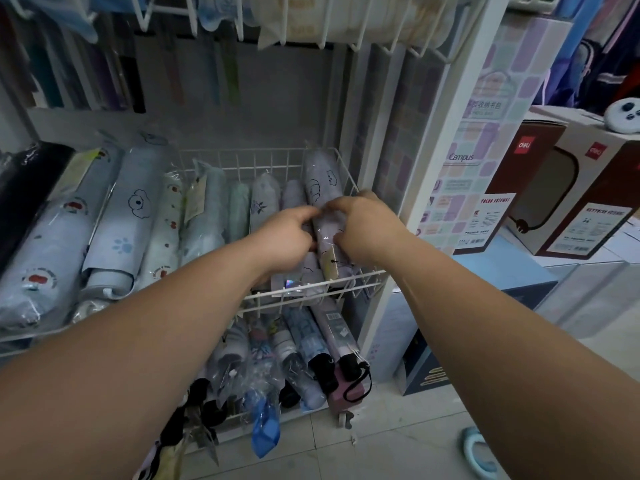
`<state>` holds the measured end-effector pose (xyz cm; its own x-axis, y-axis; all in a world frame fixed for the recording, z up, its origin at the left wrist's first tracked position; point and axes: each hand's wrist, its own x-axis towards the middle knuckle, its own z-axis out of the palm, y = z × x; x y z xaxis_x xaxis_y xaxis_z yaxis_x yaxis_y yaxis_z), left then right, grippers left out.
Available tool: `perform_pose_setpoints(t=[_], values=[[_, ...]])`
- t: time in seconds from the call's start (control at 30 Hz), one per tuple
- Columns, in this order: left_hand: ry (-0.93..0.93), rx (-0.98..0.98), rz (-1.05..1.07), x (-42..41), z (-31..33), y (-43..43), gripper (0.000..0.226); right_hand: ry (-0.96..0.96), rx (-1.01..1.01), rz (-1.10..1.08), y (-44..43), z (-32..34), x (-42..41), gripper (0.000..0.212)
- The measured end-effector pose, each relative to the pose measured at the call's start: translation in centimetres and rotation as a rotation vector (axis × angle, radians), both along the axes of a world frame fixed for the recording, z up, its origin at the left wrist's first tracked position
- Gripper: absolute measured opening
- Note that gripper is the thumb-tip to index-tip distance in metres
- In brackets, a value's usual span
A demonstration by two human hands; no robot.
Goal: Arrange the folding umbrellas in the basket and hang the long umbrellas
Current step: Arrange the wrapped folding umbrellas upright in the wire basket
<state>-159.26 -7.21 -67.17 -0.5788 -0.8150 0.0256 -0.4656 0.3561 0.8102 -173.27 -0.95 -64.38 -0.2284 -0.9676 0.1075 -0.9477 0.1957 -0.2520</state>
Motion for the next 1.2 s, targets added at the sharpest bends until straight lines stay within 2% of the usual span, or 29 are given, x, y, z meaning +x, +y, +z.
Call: perform_pose_setpoints(t=[0.07, 0.23, 0.37, 0.53, 0.67, 0.83, 1.03, 1.1, 1.2], values=[[-0.046, -0.050, -0.035, -0.5, 0.0, 0.0, 0.061, 0.102, 0.057, 0.070, -0.4, 0.4, 0.0, 0.056], [-0.004, 0.148, -0.061, -1.1, 0.0, 0.9, 0.061, 0.347, 0.187, 0.150, -1.1, 1.3, -0.1, 0.046], [0.007, 0.177, -0.070, -1.2, 0.0, 1.1, 0.061, 0.410, 0.223, 0.176, -1.4, 1.6, -0.1, 0.039], [-0.146, -0.049, -0.025, -0.4, 0.5, 0.9, 0.063, 0.405, 0.232, 0.167, -0.6, 1.5, 0.1, 0.041], [-0.195, -0.270, 0.096, 2.5, 1.8, 1.1, 0.058, 0.368, 0.134, 0.057, -0.4, 1.7, 1.1, 0.043], [-0.185, -0.515, 0.235, 9.1, 4.1, 1.0, 0.048, 0.085, -0.191, 0.115, -1.9, 3.5, 5.3, 0.042], [-0.262, -0.556, 0.490, 18.3, 5.7, -1.6, 0.043, -0.404, -0.172, 0.244, -4.2, 4.0, 15.2, 0.037], [-0.384, -0.594, 0.532, 20.1, 6.0, -1.6, 0.037, -0.592, -0.125, 0.250, -4.9, 3.1, 17.6, 0.039], [-0.605, -0.674, 0.549, 21.6, 6.6, -0.9, 0.025, -0.680, -0.109, 0.226, -6.0, 1.5, 20.0, 0.041]])
